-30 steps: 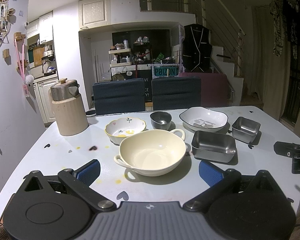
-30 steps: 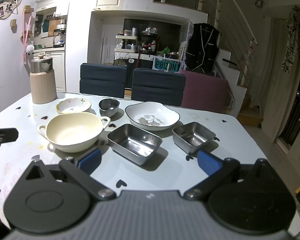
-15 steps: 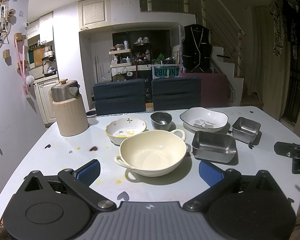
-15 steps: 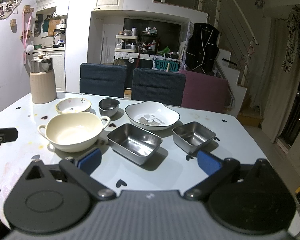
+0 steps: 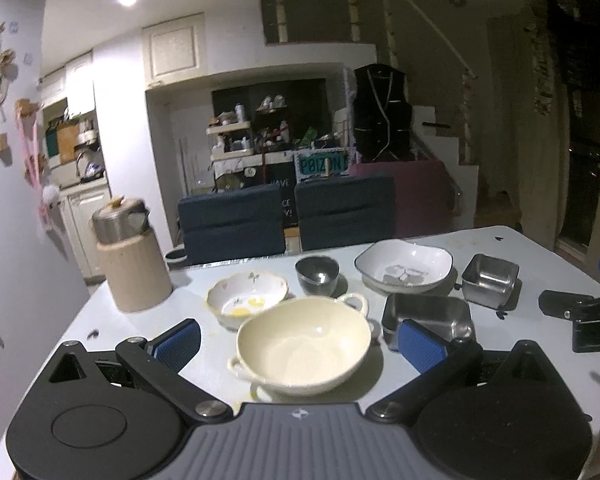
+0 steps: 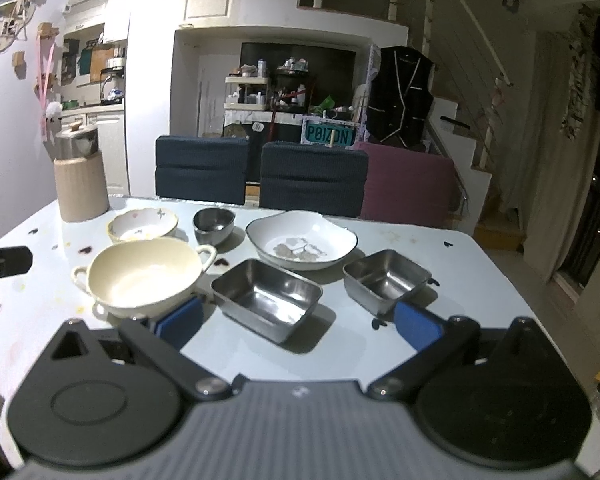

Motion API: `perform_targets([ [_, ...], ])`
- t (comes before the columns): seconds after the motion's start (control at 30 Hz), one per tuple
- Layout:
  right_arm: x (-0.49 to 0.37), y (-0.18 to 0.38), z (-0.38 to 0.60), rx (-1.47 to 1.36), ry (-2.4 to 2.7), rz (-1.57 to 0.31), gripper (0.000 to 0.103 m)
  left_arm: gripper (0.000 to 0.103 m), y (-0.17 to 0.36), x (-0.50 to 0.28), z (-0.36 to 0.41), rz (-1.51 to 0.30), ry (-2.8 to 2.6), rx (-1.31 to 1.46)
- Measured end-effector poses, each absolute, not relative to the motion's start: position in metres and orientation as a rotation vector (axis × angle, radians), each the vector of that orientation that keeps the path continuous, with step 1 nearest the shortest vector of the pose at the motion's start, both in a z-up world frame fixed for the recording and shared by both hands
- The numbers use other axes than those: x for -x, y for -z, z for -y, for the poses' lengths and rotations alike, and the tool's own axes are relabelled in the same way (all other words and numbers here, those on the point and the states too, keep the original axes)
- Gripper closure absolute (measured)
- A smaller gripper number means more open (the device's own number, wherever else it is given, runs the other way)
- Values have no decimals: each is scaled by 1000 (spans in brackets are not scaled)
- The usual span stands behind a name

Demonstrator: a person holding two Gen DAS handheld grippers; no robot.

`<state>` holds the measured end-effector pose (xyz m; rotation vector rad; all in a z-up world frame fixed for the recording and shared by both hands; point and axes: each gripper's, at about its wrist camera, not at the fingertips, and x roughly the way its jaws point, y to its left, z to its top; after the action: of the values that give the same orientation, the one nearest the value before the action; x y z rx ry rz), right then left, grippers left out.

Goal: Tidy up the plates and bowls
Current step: 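Move both grippers toward the rim of the white Ginkgo leaf plate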

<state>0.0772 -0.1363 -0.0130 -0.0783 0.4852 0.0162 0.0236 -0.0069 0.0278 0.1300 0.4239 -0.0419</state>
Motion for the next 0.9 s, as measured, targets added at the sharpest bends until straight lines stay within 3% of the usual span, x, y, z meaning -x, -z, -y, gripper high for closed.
perform_targets([
  [0.9,-208,17,183,-186,94,-490,0,0,-44,-190,32,-358,200,-219],
])
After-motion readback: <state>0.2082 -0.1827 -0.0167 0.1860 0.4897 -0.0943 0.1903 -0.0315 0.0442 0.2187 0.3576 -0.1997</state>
